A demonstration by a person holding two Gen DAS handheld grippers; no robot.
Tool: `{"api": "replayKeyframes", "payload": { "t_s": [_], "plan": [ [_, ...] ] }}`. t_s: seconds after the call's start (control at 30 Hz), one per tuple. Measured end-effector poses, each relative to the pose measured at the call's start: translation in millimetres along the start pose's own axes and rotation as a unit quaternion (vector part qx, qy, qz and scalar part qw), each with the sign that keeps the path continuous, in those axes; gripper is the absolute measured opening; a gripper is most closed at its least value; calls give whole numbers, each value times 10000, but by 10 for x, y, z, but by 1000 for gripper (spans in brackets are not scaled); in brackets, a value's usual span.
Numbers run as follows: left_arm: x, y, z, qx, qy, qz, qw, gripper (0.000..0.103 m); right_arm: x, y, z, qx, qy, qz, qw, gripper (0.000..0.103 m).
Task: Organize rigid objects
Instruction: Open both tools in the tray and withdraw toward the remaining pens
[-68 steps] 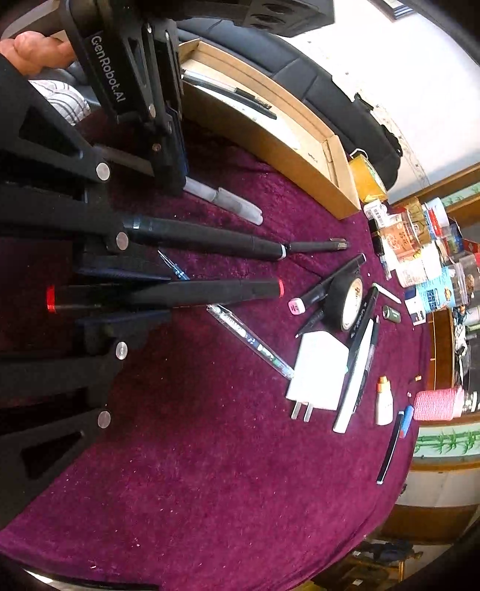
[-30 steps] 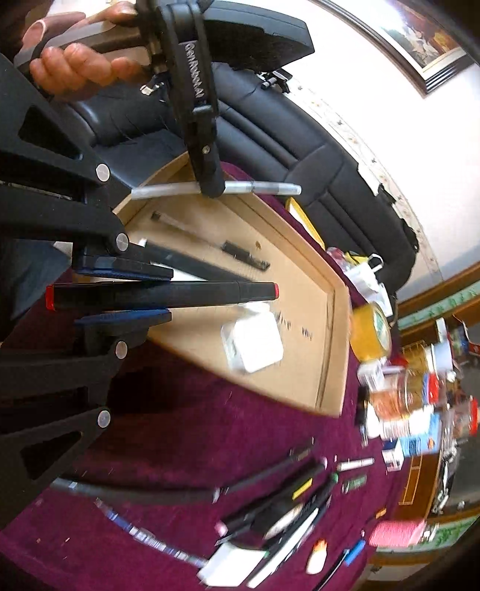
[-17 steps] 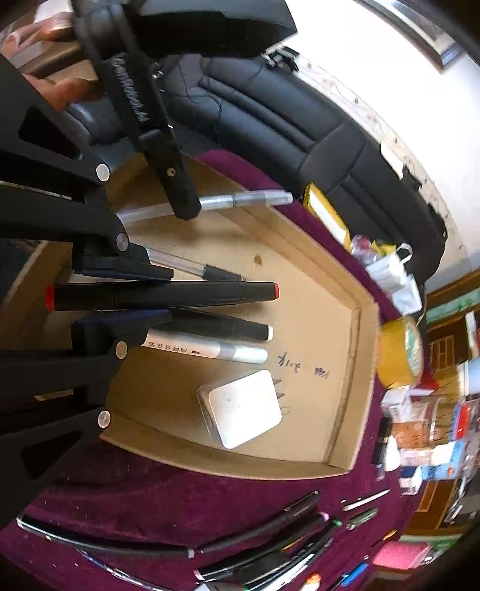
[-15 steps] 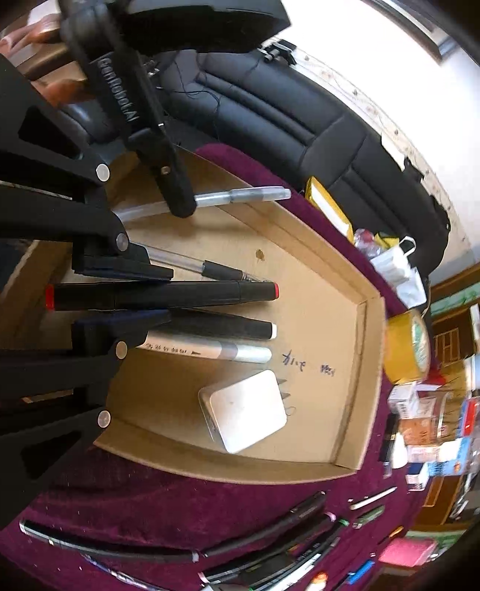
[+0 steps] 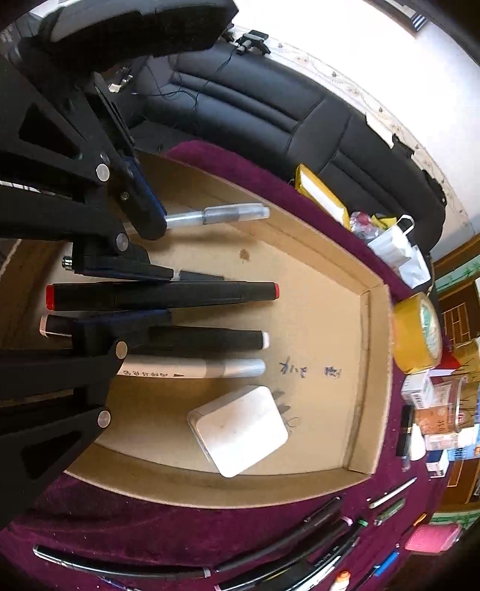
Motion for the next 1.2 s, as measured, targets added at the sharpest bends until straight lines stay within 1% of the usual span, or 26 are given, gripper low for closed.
{"api": "replayKeyframes", "payload": {
  "t_s": [0.13,0.27,0.4,0.53,0.63,0.7,0.77,0.8,0.83,0.9,0.97,1.03,1.1,1.2],
  "plan": [
    [15,0,29,-18,-29,91,10000,8,56,-16,68,-30,220,58,9997,16],
    [17,-8,92,-92,-130,199,9997,8,48,-39,106,-9,254,-41,9997,16],
    [9,-30,107,-146,-67,134,9998,9,36,-35,104,96,324,-311,9989,17],
    [14,-42,115,-93,-90,144,9998,8,-7,11,92,261,395,-709,9964,17],
    [3,-52,115,-121,-3,26,9999,10,-30,59,70,348,397,-907,9945,17],
    [-10,-57,114,-150,81,-69,9998,11,-38,89,55,383,335,-986,9938,19],
    [-12,-50,107,-152,86,-106,9998,11,-24,109,39,418,288,-1033,9934,22],
    [-10,-43,103,-146,89,-123,9998,13,-16,121,27,442,263,-1022,9934,25],
    [0,-33,91,-123,93,-126,9998,16,-10,122,9,473,204,-1004,9936,27],
    [30,-19,60,-56,50,-79,9999,24,12,130,-49,546,110,-990,9935,27],
    [77,-5,-22,118,23,-85,9999,41,3,147,-136,659,4,-1026,9925,28],
    [120,10,-101,260,27,-105,9996,51,-14,210,-299,849,-210,-1184,9891,28],
    [201,51,-198,402,56,-101,9991,53,-4,275,-461,1033,-388,-1280,9856,28],
    [410,168,-274,473,166,2,9987,56,129,419,-723,1308,-551,-1278,9816,38]
  ]
}}
Point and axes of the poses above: each gripper's, at about its wrist camera, not at the fingertips, and z roughly the way its jaws point, x to its right, y to its underside, the point moved 9 cm from there along z, roughly the way its jaws point, and after that the axes turned 9 degrees about -z, right-handed, at the moved point
